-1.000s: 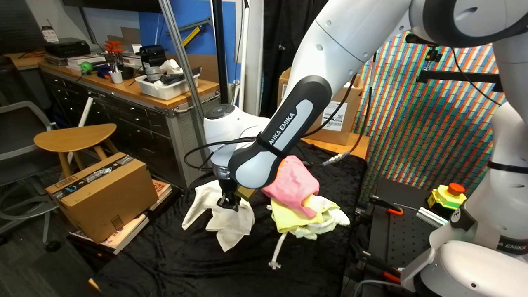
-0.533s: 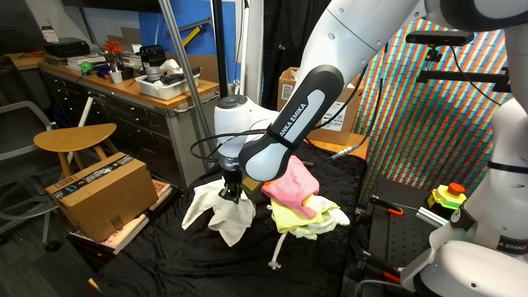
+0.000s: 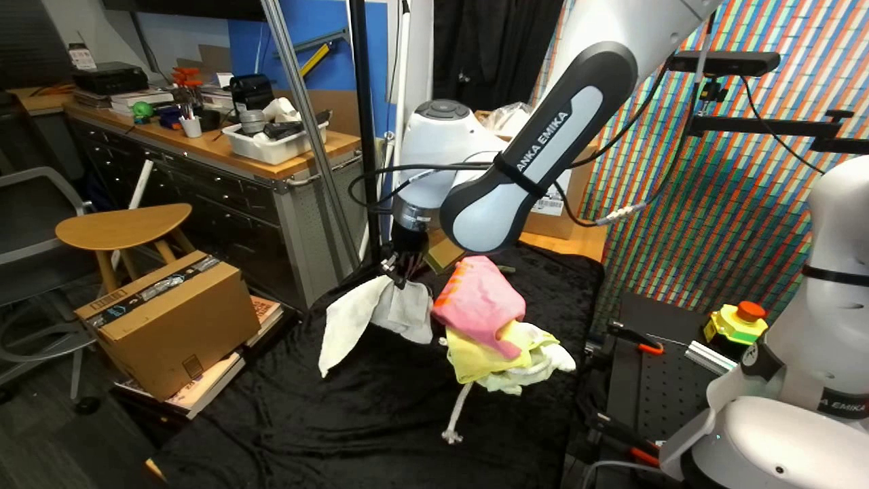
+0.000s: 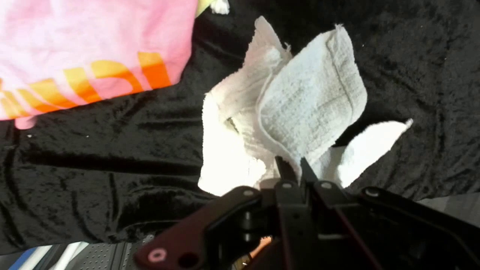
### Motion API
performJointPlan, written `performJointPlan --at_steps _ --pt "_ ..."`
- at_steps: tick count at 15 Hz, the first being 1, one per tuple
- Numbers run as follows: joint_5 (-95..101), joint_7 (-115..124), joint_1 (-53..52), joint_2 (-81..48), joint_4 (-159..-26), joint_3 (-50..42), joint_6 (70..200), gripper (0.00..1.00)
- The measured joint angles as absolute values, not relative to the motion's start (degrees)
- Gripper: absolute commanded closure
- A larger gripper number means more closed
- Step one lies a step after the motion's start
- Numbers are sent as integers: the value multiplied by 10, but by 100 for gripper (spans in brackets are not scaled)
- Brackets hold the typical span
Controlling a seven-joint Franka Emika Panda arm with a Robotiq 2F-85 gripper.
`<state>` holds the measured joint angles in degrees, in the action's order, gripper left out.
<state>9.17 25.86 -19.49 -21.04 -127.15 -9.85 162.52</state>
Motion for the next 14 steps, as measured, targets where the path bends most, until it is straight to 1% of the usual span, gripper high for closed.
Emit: performJointPlan --at_steps 9,14 --pt "129 263 -185 -34 -1418 -128 1660 99" --pt "-4 111 -127 66 -1495 -47 1608 99"
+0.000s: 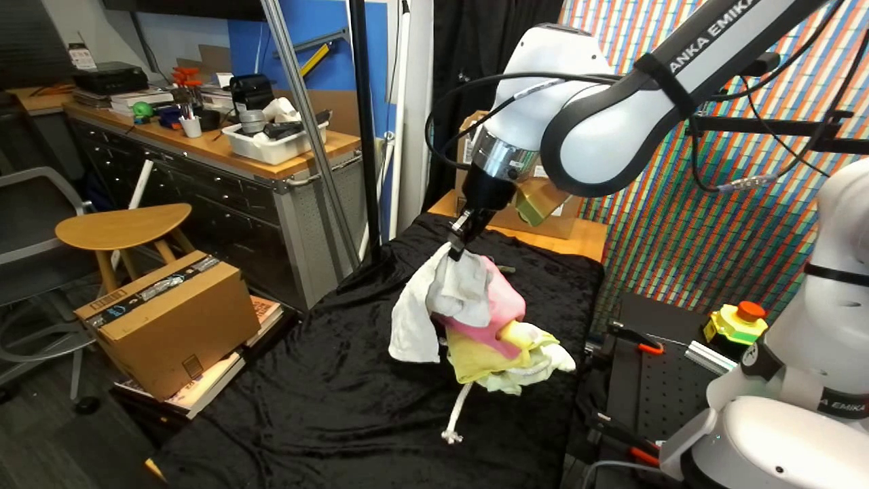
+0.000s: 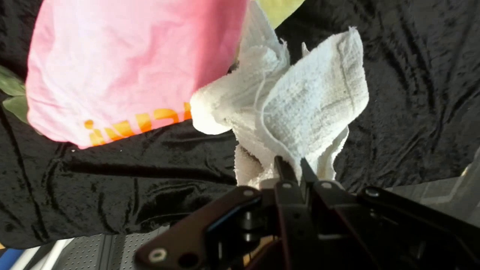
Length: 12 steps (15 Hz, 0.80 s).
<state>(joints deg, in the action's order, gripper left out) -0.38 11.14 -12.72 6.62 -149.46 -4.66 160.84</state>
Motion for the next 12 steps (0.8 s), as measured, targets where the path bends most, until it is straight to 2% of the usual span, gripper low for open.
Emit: performJointPlan --at_steps 4,9,10,11,12 --pt "-52 43 -109 128 -1515 -31 1523 99" --pt "-23 82 -51 152 -1516 -7 1465 99" --pt "-8 102 -37 151 -1516 0 1463 96" --pt "6 123 -25 151 -1515 8 1457 69" --pt "20 144 -13 150 -1514 15 1451 68"
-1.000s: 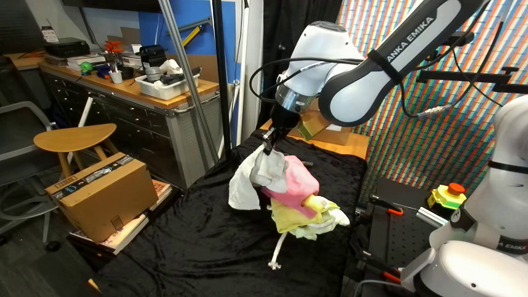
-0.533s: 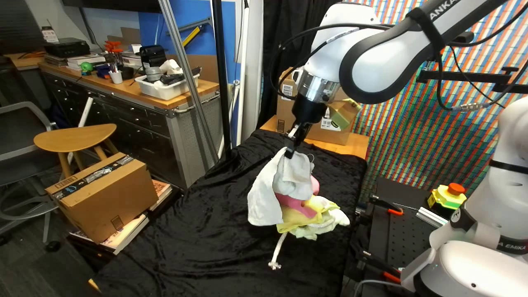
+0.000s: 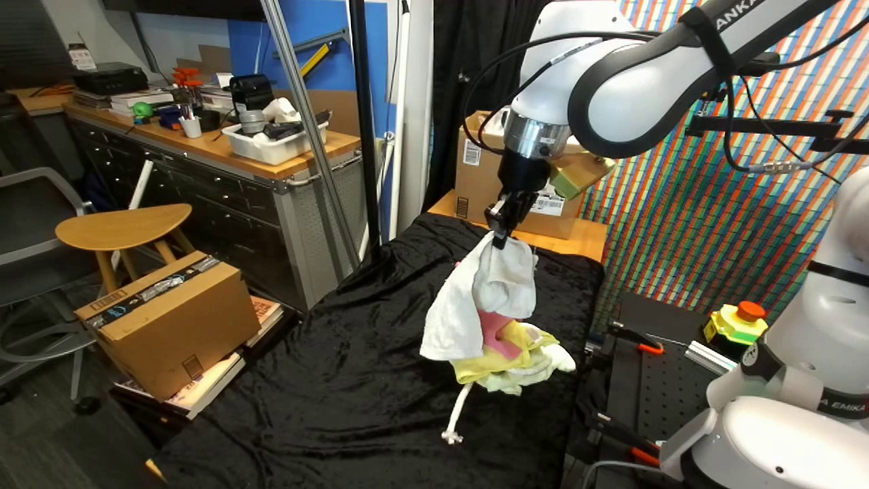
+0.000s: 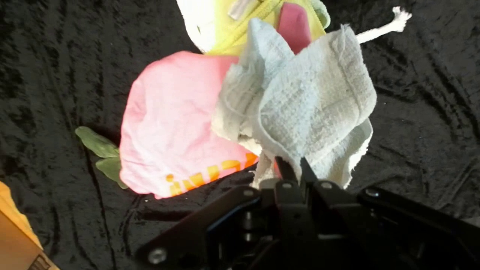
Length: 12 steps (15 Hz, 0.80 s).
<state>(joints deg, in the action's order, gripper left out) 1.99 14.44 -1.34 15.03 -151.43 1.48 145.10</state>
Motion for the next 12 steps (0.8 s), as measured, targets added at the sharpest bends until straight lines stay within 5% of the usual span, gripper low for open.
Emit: performJointPlan --at_steps 9,12 --pt "58 223 15 139 -1488 45 1380 4" --pt "47 188 0 125 -1476 45 1365 0"
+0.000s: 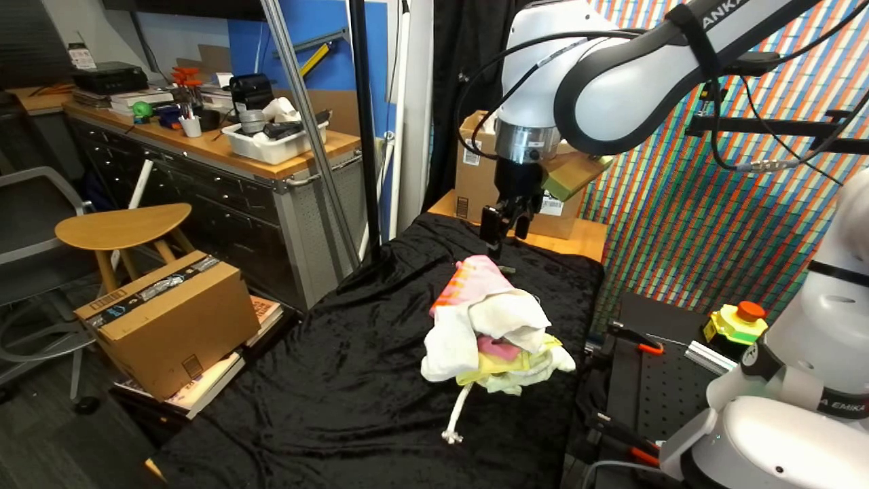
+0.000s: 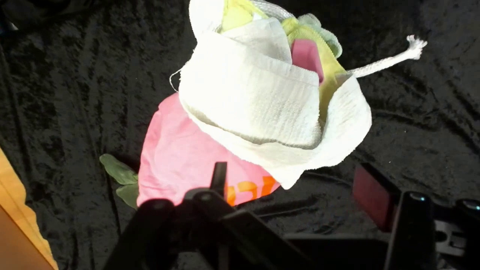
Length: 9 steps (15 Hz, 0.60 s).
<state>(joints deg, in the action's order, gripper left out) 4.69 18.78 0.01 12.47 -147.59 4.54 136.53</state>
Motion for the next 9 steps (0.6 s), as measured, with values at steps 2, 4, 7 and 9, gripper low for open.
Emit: performJointPlan --at_steps 2,4,7,9 --pt "26 149 -15 123 -1474 45 1365 0" --pt "-3 106 -31 128 -1476 45 1365 0" --pt "-37 55 -50 144 -1485 45 1365 0" --pt "-51 32 -60 160 -1499 45 1366 0"
